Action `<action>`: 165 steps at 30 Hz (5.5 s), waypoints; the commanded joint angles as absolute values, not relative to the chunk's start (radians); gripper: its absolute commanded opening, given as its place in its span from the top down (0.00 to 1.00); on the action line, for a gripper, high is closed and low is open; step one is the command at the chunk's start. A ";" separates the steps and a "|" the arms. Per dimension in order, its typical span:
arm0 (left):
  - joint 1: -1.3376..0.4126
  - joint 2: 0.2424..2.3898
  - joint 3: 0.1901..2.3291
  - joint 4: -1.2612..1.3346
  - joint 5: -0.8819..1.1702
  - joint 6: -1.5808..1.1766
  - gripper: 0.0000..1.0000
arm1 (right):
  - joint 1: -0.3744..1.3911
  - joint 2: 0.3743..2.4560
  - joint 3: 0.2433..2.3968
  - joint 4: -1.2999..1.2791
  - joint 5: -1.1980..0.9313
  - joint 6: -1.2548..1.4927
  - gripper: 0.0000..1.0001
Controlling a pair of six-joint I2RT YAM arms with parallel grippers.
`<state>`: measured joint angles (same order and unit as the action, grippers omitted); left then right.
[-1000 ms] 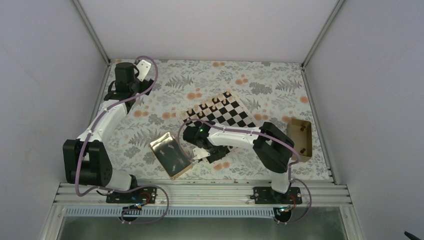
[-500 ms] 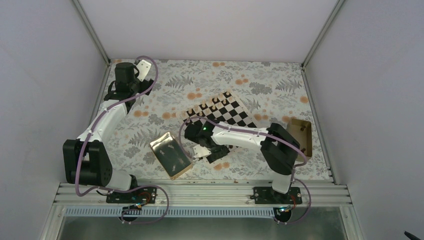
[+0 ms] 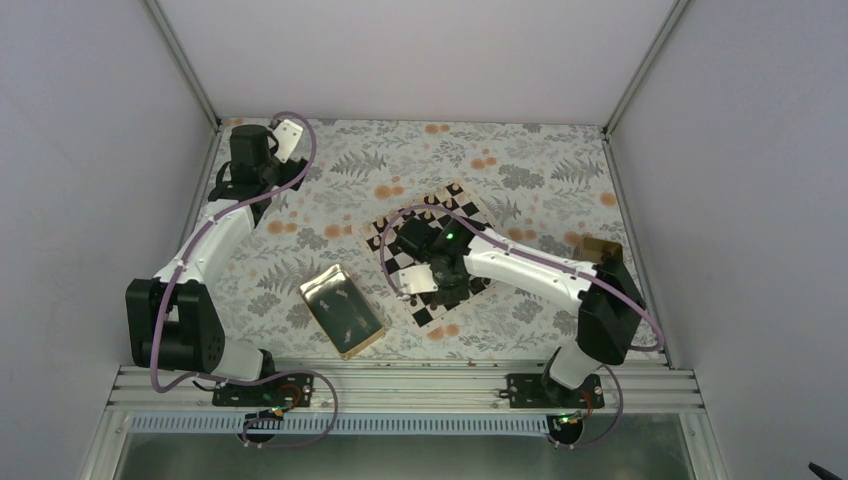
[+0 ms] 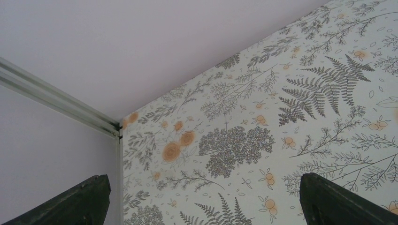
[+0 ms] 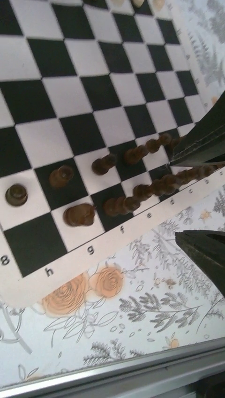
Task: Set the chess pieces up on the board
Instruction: Place the chess piece on the chessboard, then pick up the chess piece from the storage box.
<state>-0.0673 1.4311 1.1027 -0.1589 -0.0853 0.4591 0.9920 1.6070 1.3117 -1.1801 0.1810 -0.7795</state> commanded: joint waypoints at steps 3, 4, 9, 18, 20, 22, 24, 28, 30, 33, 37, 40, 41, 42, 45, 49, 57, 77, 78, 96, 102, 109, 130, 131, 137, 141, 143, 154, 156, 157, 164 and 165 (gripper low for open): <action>-0.062 1.416 1.096 -0.146 -0.076 0.449 0.00 | 1.007 1.708 1.285 -1.128 0.108 -0.793 0.63; -0.061 1.415 1.094 -0.144 -0.077 0.451 0.00 | 1.010 1.721 1.285 -1.118 0.109 -0.792 0.63; -0.059 1.413 1.088 -0.140 -0.073 0.448 0.00 | 1.017 1.776 1.303 -1.093 0.103 -0.795 0.62; -0.055 1.411 1.082 -0.132 -0.058 0.445 0.00 | 1.019 1.841 1.325 -1.089 0.107 -0.801 0.62; -0.054 1.411 1.079 -0.130 -0.056 0.445 0.00 | 1.019 1.853 1.329 -1.084 0.109 -0.801 0.62; -0.052 1.411 1.077 -0.128 -0.056 0.446 0.00 | 1.019 1.859 1.331 -1.077 0.119 -0.799 0.62; -0.051 1.409 1.075 -0.126 -0.053 0.446 0.00 | 1.019 1.864 1.331 -1.071 0.127 -0.798 0.62; -0.048 1.408 1.074 -0.127 -0.046 0.446 0.00 | 1.019 1.873 1.333 -1.068 0.132 -0.797 0.61; -0.047 1.408 1.074 -0.125 -0.045 0.445 0.00 | 1.019 1.879 1.334 -1.065 0.129 -0.799 0.62; -0.046 1.410 1.072 -0.123 -0.042 0.445 0.00 | 1.019 1.890 1.335 -1.059 0.125 -0.802 0.62; -0.044 1.410 1.066 -0.121 -0.042 0.446 0.00 | 1.019 1.901 1.346 -1.063 0.123 -0.803 0.68; -0.040 1.411 1.067 -0.121 -0.040 0.448 0.00 | 1.019 1.904 1.351 -1.074 0.122 -0.800 0.75; -0.039 1.410 1.067 -0.121 -0.039 0.447 0.00 | 1.019 1.902 1.353 -1.081 0.120 -0.799 0.78; -0.038 1.410 1.067 -0.121 -0.038 0.448 0.00 | 1.019 1.901 1.355 -1.089 0.119 -0.796 0.81; -0.037 1.414 1.075 -0.124 -0.037 0.446 0.00 | 1.019 1.886 1.357 -1.106 0.121 -0.787 0.85; -0.037 1.419 1.089 -0.133 -0.030 0.443 0.00 | 1.019 1.858 1.349 -1.126 0.127 -0.770 0.87; -0.038 1.409 1.094 -0.143 -0.032 0.437 0.00 | 1.035 1.805 1.319 -1.125 0.139 -0.743 0.88; -0.037 1.401 1.086 -0.148 -0.029 0.431 0.00 | 1.046 1.852 1.278 -1.060 0.165 -0.734 0.87; -0.038 1.401 1.084 -0.147 -0.030 0.432 0.00 | 1.046 1.854 1.278 -1.059 0.166 -0.735 0.87; -0.037 1.397 1.074 -0.147 -0.027 0.429 0.00 | 1.047 1.856 1.259 -1.043 0.192 -0.720 0.68; -0.038 1.393 1.079 -0.150 -0.028 0.431 0.00 | 1.042 1.783 1.271 -1.075 0.187 -0.720 0.59; -0.038 1.388 1.083 -0.149 -0.025 0.428 0.00 | 0.957 1.573 1.372 -1.164 0.116 -0.740 0.59; -0.064 1.521 1.206 -0.166 -0.040 0.445 0.00 | -0.248 1.522 1.441 -1.142 0.011 -0.859 0.54; -0.065 1.524 1.207 -0.166 -0.039 0.450 0.00 | -0.265 1.544 1.454 -1.139 0.030 -0.824 0.56; -0.067 1.543 1.213 -0.145 -0.022 0.467 0.00 | -0.338 1.656 1.551 -1.167 0.054 -0.601 0.62; -0.066 1.554 1.215 -0.129 -0.009 0.484 0.00 | -0.360 1.647 1.503 -1.124 0.044 -0.539 0.64; -0.066 1.558 1.218 -0.132 -0.001 0.488 0.00 | -0.361 1.636 1.457 -1.130 0.022 -0.536 0.65; -0.068 1.531 1.292 -0.237 0.053 0.442 0.00 | -0.360 1.550 1.110 -0.901 0.186 -0.572 0.66; -0.068 1.518 1.284 -0.239 0.049 0.433 0.00 | -0.361 1.547 1.091 -0.851 0.207 -0.582 0.65; -0.067 1.511 1.279 -0.238 0.044 0.428 0.00 | -0.360 1.548 1.085 -0.830 0.210 -0.590 0.66; -0.069 1.469 1.250 -0.254 0.020 0.396 0.00 | -0.361 1.601 1.044 -0.683 0.307 -0.676 0.65; -0.069 1.460 1.242 -0.252 0.017 0.396 0.00 | -0.361 1.606 1.040 -0.662 0.309 -0.694 0.65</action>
<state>-0.0654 1.5116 1.2625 -0.2390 0.0265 0.4263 -0.3550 1.5810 1.0637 -0.7872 0.2432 -0.6201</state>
